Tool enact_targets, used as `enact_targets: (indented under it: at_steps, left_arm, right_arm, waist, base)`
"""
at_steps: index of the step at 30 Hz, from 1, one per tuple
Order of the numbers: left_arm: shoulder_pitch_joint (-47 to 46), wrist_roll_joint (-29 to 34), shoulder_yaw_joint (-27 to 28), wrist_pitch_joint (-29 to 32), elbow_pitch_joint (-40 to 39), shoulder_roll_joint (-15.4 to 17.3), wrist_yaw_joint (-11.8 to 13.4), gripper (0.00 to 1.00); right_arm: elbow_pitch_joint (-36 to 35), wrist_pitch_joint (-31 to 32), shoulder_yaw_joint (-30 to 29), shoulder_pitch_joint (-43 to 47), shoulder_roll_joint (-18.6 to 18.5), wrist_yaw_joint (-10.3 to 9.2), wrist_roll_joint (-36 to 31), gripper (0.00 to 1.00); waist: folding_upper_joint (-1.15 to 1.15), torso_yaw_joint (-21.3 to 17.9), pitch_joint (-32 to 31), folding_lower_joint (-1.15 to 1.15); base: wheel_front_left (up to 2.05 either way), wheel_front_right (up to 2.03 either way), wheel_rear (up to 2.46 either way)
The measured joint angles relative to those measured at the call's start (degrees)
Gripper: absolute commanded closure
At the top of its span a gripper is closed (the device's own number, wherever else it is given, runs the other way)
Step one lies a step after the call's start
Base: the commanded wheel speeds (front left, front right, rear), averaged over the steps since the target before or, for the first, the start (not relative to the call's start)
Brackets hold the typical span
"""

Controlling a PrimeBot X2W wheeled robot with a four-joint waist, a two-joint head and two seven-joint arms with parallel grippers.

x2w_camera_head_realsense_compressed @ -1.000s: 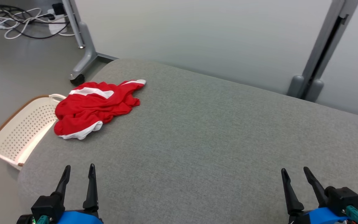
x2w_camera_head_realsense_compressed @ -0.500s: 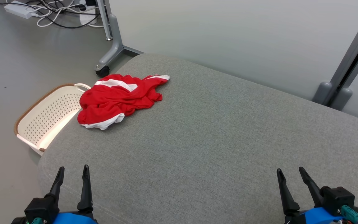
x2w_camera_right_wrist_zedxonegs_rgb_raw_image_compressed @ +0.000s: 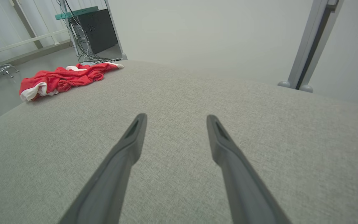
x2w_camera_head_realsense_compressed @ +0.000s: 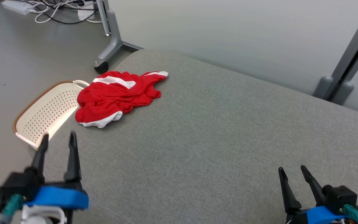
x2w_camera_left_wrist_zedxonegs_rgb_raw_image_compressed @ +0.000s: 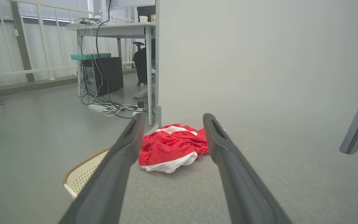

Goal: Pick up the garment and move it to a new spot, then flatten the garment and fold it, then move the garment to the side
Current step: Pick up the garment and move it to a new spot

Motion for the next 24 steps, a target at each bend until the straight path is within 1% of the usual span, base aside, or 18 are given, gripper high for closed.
enact_targets:
  at_steps: [2,4,8,11,16,21,24]
  left_arm:
    - [-2.3,0.2,0.4,1.8,-3.1,1.3,0.2,0.00]
    - [-4.5,-0.6,1.9,3.2,-4.8,2.7,0.2,0.00]
    - [-10.1,-3.3,3.8,7.5,-4.3,4.5,0.1,0.00]
    - [-14.5,-4.8,4.9,9.8,-1.0,6.0,-0.3,0.00]
    - [-20.7,-8.6,7.3,13.8,7.9,8.0,-0.5,0.00]
    - [-23.6,-10.7,10.9,17.1,14.5,12.1,0.3,0.00]
    - [-24.6,-12.8,12.9,19.8,17.1,13.4,0.8,0.00]
  right_arm:
    - [-0.4,0.1,-0.1,0.0,0.0,0.00,-0.1,0.00]
    - [-0.7,0.5,0.0,0.0,0.0,0.00,-0.1,0.00]
    - [-2.1,1.5,0.7,-0.3,0.0,0.00,-0.9,0.00]
    - [-3.7,1.9,0.9,-1.7,0.0,0.00,-1.7,0.00]
    - [-6.7,3.3,2.0,-3.4,-1.1,0.00,-2.3,0.00]
    - [-9.9,3.4,3.8,-5.9,-2.0,0.00,-2.3,0.00]
    - [-11.6,3.5,4.0,-6.6,-2.7,0.00,-2.3,0.00]
  waist:
    - [0.00,-0.2,0.6,0.01]
    - [0.00,-0.6,1.1,0.00]
    - [0.00,-2.1,3.1,0.00]
    - [0.00,-3.9,5.0,0.00]
    - [0.01,-8.0,9.2,0.01]
    - [0.01,-14.1,14.3,0.01]
    - [0.01,-17.4,17.7,0.00]
  base:
    - [0.00,0.00,0.00]
    - [0.00,0.00,0.00]
    - [0.00,0.00,0.00]
    - [0.00,0.00,0.00]
    - [0.00,0.00,0.00]
    - [0.00,0.00,0.00]
    - [0.00,0.00,0.00]
